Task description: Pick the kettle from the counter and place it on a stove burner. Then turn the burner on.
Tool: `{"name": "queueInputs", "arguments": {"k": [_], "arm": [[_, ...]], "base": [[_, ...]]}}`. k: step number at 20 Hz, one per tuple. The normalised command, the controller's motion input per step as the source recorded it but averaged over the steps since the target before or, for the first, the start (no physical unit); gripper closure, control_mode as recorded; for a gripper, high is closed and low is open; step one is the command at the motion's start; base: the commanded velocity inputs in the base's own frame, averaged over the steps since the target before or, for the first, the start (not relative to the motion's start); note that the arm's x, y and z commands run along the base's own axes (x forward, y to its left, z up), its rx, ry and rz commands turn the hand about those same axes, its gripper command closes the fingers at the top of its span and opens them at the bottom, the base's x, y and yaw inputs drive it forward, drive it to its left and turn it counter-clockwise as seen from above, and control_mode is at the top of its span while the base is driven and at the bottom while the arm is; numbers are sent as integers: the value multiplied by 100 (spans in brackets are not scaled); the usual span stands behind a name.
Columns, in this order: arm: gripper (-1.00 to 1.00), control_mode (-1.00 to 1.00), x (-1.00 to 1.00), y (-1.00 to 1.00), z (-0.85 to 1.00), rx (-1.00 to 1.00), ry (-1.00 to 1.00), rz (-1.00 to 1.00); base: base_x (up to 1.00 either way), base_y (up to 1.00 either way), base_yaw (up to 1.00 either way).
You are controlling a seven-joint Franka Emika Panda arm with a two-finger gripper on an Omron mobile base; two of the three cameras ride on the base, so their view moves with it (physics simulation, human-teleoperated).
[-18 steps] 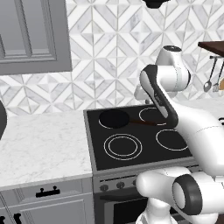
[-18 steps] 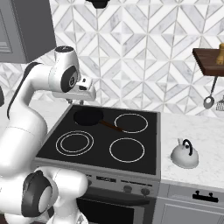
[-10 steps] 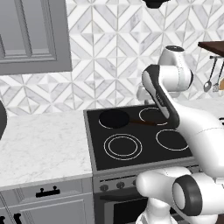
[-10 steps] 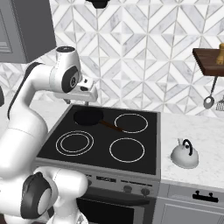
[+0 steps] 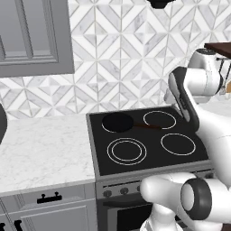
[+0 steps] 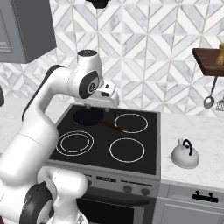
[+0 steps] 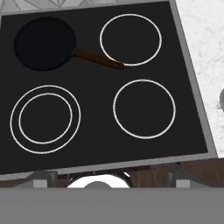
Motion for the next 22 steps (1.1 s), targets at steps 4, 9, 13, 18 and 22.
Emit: {"name": "queueInputs", "arguments": {"k": [4,9,13,18,22], "arm": [[-100,-100,0,-100,-6,0,3,-9],[-100,-100,8,-100,-6,-2,4,-3],[-100,-100,41,-97,-4,-7,7,0],[-100,-100,53,-80,-24,-8,2,0],[-100,-100,68,-74,-51,-6,6,0]], "base": [[0,0,0],[0,0,0],[0,0,0],[0,0,0],[0,0,0]]}}
